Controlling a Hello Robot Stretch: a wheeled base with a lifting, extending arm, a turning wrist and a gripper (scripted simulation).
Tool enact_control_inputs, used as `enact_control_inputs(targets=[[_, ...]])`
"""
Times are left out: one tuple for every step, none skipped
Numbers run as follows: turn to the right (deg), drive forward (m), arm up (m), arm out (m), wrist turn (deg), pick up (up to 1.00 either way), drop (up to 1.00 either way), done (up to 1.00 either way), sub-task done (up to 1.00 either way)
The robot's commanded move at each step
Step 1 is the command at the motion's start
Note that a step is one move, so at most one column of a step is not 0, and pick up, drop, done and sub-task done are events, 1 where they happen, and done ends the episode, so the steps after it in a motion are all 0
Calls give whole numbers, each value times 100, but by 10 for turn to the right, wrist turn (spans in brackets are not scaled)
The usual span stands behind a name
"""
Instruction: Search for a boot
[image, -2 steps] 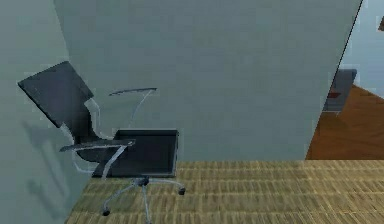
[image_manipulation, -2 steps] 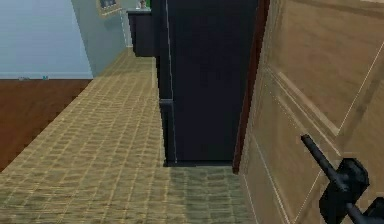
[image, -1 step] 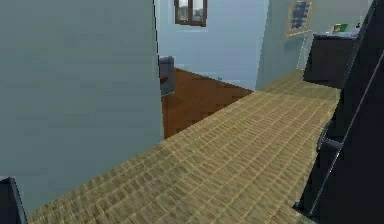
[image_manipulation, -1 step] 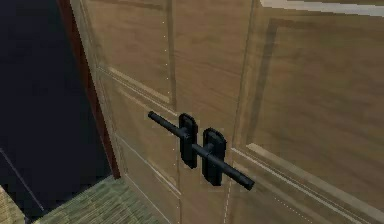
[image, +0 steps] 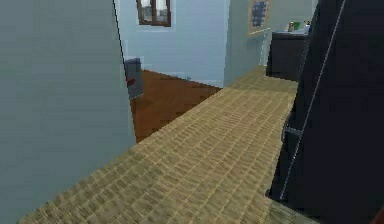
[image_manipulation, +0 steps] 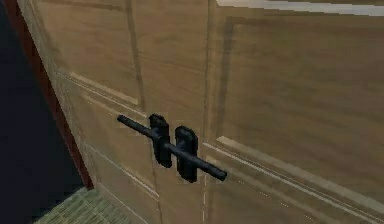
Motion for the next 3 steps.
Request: enact_control_inputs(targets=[[0,100,0,0,0,0,0,0,0],[0,80,0,0,0,0,0,0,0],[-120,0,0,0,0,0,0,0,0]])
